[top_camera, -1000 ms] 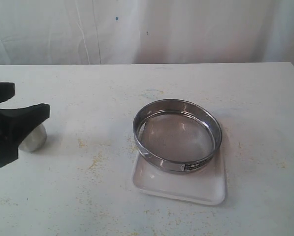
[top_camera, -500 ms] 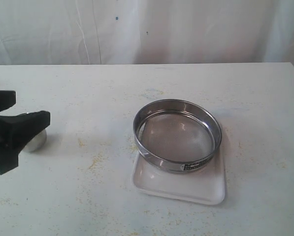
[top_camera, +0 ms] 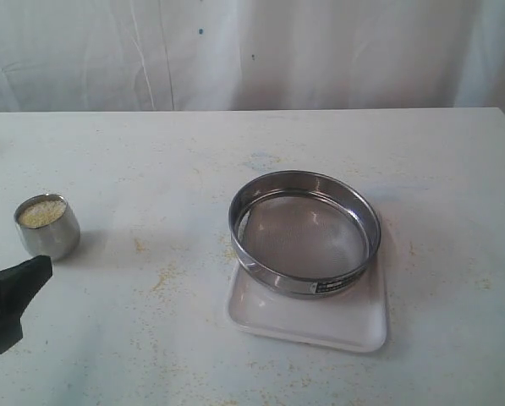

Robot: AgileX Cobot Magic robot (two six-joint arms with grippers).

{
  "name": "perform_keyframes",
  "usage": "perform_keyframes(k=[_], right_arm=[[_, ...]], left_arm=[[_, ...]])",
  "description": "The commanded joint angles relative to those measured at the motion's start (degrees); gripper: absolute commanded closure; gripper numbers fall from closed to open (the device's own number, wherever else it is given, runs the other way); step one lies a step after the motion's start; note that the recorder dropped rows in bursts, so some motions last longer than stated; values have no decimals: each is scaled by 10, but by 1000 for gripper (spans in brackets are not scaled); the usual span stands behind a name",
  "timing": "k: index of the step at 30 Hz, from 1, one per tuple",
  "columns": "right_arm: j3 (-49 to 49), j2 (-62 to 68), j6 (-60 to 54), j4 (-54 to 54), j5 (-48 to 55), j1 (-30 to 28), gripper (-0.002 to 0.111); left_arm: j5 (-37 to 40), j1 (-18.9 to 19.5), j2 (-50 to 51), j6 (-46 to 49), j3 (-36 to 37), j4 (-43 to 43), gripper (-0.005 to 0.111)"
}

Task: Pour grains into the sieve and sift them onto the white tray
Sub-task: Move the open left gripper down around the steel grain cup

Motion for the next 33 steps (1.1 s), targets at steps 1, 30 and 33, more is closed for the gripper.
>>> perform_keyframes(k=[1,30,33], right_arm=[[4,-4,1,-1,-4,-2,108],[4,-4,1,-1,-4,-2,108],[4,-4,1,-1,-4,-2,108]], left_arm=[[-95,-3,29,58,42,-65,30],[-415,2,463,82,-15,-169,14],[-415,3,497,71,-32,-193,14]])
